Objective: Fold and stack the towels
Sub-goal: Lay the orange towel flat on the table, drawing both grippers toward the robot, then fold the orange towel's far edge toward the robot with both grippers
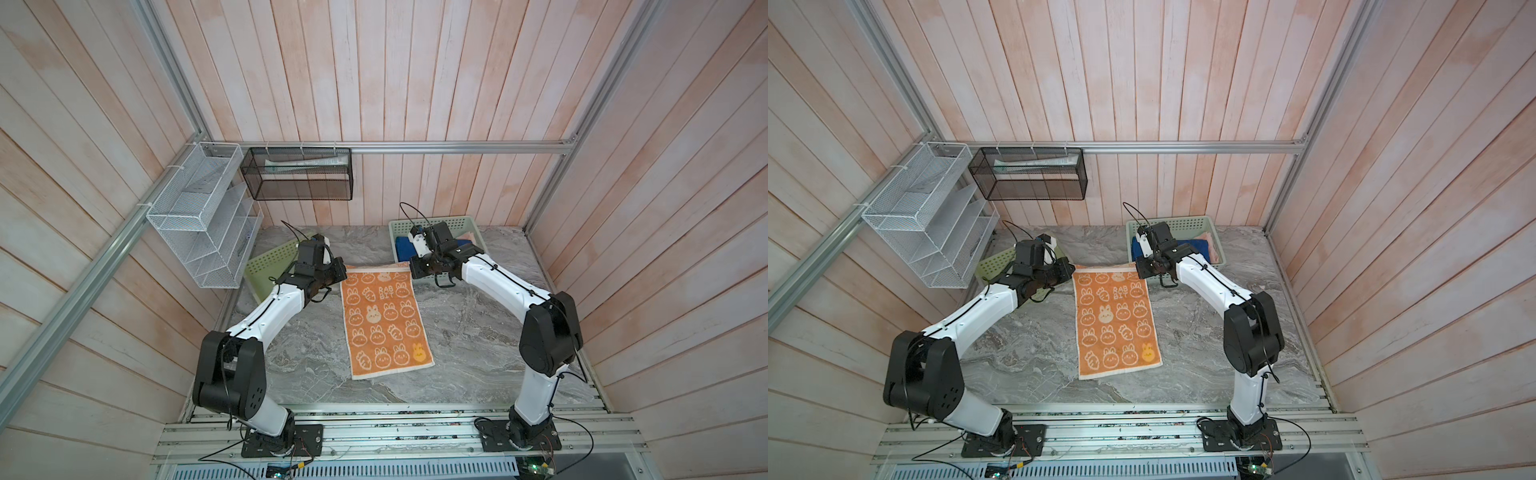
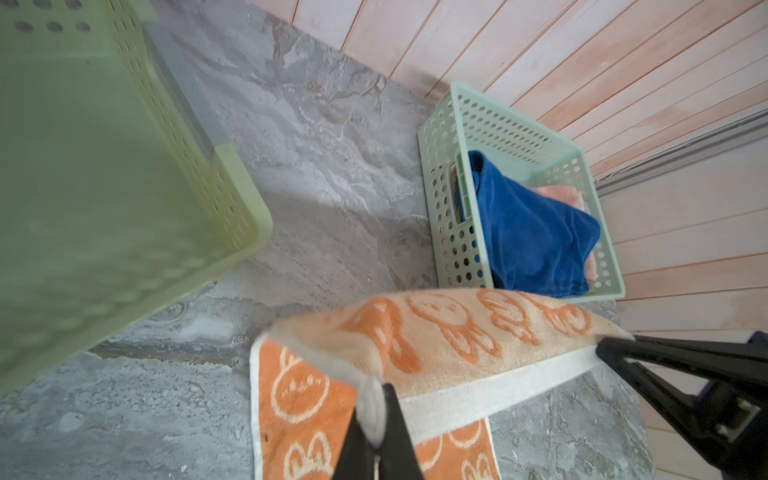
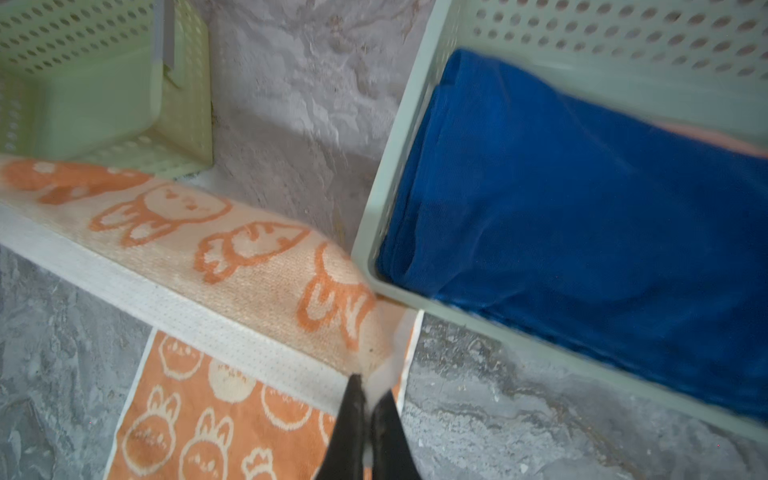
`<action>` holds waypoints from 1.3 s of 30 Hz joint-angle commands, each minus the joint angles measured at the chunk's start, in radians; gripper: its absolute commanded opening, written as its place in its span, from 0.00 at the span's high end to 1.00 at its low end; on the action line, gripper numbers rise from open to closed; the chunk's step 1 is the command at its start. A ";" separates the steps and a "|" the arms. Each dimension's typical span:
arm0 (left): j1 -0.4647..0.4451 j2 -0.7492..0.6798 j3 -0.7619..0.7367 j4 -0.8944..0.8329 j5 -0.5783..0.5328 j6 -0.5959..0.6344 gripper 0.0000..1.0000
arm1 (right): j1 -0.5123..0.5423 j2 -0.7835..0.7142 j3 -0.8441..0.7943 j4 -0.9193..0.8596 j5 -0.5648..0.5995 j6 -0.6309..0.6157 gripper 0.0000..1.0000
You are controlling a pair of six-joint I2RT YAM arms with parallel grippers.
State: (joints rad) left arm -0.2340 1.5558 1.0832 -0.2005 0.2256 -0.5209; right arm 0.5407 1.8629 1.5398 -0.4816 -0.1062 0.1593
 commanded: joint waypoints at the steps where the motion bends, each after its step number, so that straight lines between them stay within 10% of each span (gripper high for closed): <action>1: -0.008 -0.028 -0.057 0.096 -0.044 -0.021 1.00 | 0.008 -0.044 -0.128 0.061 -0.001 0.045 1.00; 13: -0.136 -0.002 -0.218 0.177 -0.084 -0.061 1.00 | -0.010 0.085 -0.229 0.243 0.072 0.016 1.00; 28: -0.151 0.293 -0.007 0.155 -0.090 -0.001 1.00 | -0.138 0.258 -0.074 0.350 0.066 -0.014 1.00; 39: -0.187 0.248 -0.133 0.162 -0.076 -0.043 1.00 | -0.070 0.087 -0.279 0.378 0.042 0.055 1.00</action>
State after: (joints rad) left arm -0.4065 1.8362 1.0004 -0.0116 0.1665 -0.5510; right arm 0.4465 2.0121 1.3163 -0.1219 -0.0731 0.1825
